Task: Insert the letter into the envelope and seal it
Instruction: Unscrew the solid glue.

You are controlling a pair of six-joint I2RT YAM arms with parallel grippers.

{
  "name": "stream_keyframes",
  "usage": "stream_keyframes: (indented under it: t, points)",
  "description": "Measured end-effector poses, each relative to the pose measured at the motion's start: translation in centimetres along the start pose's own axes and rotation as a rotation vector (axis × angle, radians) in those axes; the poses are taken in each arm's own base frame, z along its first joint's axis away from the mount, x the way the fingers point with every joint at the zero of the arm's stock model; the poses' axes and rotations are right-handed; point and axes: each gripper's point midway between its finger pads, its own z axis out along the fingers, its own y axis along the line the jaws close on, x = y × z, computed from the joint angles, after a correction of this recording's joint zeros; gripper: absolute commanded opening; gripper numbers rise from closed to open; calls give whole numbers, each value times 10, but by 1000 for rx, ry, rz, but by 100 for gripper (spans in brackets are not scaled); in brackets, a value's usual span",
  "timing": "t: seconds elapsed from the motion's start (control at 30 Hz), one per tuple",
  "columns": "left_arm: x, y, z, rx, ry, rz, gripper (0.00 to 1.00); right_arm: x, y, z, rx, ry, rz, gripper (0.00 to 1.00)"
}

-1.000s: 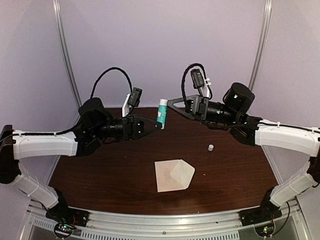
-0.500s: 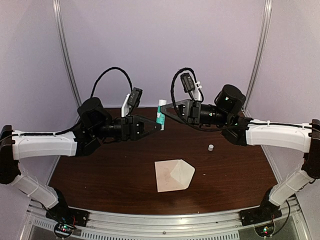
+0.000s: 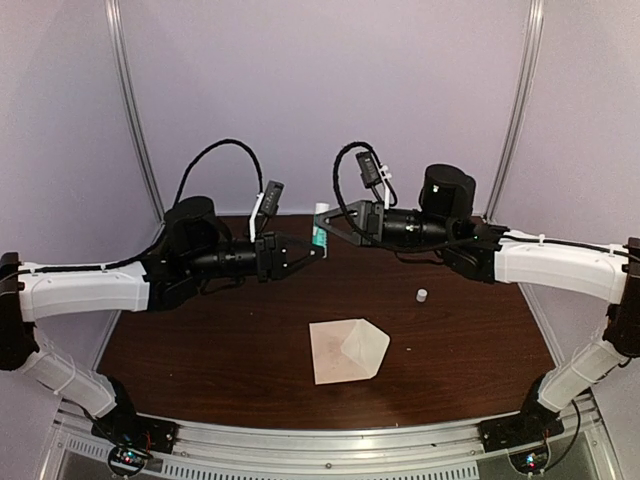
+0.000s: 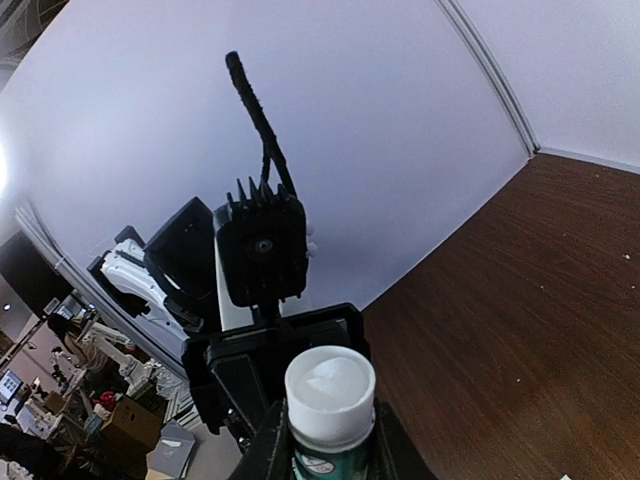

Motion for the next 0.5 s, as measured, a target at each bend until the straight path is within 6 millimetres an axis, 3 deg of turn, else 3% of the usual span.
stream_keyframes:
  t: [0.27,0.5]
  points:
    - [2,40,-3,-240,-9,8,6,0,-42,8,273,33,27,0]
    - [18,54,-5,-349,54,24,4,13,-63,4,424,44,61,0]
